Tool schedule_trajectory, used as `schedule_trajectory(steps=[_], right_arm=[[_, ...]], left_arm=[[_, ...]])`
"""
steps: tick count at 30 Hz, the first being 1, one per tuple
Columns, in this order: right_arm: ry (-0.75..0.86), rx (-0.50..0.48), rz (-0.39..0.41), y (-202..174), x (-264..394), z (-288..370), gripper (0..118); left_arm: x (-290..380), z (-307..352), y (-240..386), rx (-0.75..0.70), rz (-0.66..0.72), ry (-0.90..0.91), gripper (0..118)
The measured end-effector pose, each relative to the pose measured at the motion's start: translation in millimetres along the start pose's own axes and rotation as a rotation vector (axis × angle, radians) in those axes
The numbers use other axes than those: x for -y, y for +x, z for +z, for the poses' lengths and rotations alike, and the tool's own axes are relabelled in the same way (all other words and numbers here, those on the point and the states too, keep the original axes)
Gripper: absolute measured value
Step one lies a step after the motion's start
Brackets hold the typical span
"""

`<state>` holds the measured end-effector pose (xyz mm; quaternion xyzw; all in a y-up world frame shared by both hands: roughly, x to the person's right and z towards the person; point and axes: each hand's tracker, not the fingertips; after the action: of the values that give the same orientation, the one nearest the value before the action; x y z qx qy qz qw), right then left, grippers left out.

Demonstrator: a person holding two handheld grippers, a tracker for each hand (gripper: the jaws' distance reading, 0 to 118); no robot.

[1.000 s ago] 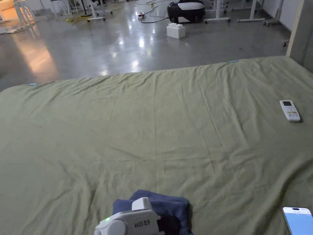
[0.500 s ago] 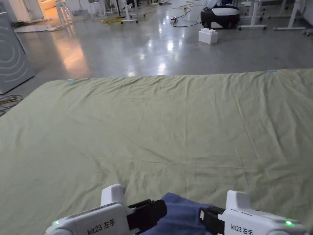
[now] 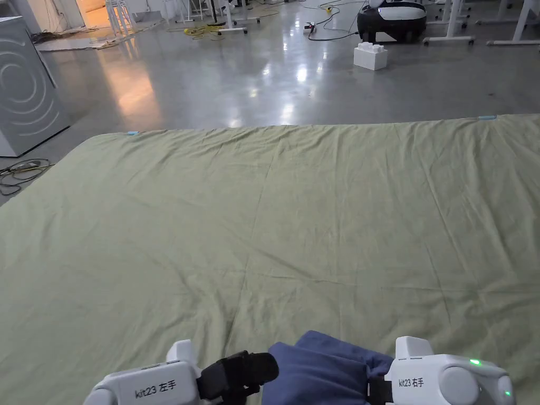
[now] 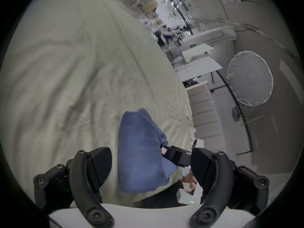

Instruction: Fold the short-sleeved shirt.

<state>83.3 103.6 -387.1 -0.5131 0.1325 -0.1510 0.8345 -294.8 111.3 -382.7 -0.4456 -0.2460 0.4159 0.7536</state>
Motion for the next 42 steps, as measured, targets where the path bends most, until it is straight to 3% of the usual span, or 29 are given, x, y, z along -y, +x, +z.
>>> schedule_trajectory(steps=[3, 9, 11, 12, 14, 17, 18, 20, 21, 22, 25, 29, 34, 37, 38, 41, 42], right_arm=[[0.032, 0.0, 0.025, -2.3, 6.8, 3.3, 0], [0.081, -0.007, 0.039, -0.3, 16.9, 5.0, 0], [0.089, -0.023, 0.019, 2.8, 17.6, 5.3, 0], [0.091, -0.03, 0.011, 4.4, 17.9, 5.9, 0], [0.098, -0.056, -0.008, 9.5, 18.1, 5.3, 0], [0.124, -0.104, -0.074, 13.8, 21.2, 13.9, 0], [0.238, -0.128, -0.124, 13.0, 28.4, 28.7, 0], [0.377, -0.199, -0.14, 9.1, 39.4, 58.2, 0], [0.37, -0.254, -0.145, 7.3, 42.5, 71.3, 0], [0.359, -0.283, -0.147, 6.5, 45.5, 82.0, 0], [0.382, -0.232, -0.116, 2.1, 60.8, 107.9, 0], [0.388, -0.202, -0.127, 2.5, 80.0, 115.0, 0], [0.317, -0.194, -0.128, 3.2, 90.2, 111.2, 0], [0.301, -0.163, -0.117, 6.8, 90.7, 109.6, 0], [0.299, -0.163, -0.124, 8.1, 90.7, 109.3, 0], [0.304, -0.165, -0.129, 13.2, 91.4, 111.8, 0], [0.303, -0.16, -0.116, 14.1, 91.2, 115.9, 0]], left_arm=[[-6.1, -32.2, -23.0, 0.068, 0.13, -0.08, 99], [-6.8, -72.0, -12.3, 0.085, 0.045, -0.208, 88], [-6.7, -78.4, -6.4, -0.013, -0.038, -0.214, 83], [-7.3, -79.8, -4.4, -0.052, -0.079, -0.217, 66], [-10.9, -76.1, -8.3, -0.046, -0.03, -0.211, 53], [-9.0, -73.3, 1.3, -0.059, -0.019, -0.213, 50], [-11.7, -66.2, 1.3, -0.062, -0.042, -0.186, 50], [-23.6, -43.5, -2.9, 0.072, 0.096, -0.116, 47], [-31.2, -24.9, -1.8, 0.135, 0.135, -0.095, 47], [-42.7, -1.9, -1.9, 0.101, 0.064, -0.039, 47], [-84.6, 82.3, -11.0, -0.033, -0.066, 0.026, 47], [-140.3, 181.6, -41.0, -0.26, -0.057, 0.113, 47], [-167.5, 231.7, -75.9, -0.434, 0.034, 0.182, 47], [-154.9, 212.8, -57.8, -0.501, 0.014, 0.232, 48], [-167.6, 217.1, -92.2, -0.54, 0.043, 0.234, 53], [-163.2, 226.6, -89.9, -0.671, 0.034, 0.25, 63], [-168.2, 205.2, -130.4, -0.765, 0.005, 0.239, 81]])
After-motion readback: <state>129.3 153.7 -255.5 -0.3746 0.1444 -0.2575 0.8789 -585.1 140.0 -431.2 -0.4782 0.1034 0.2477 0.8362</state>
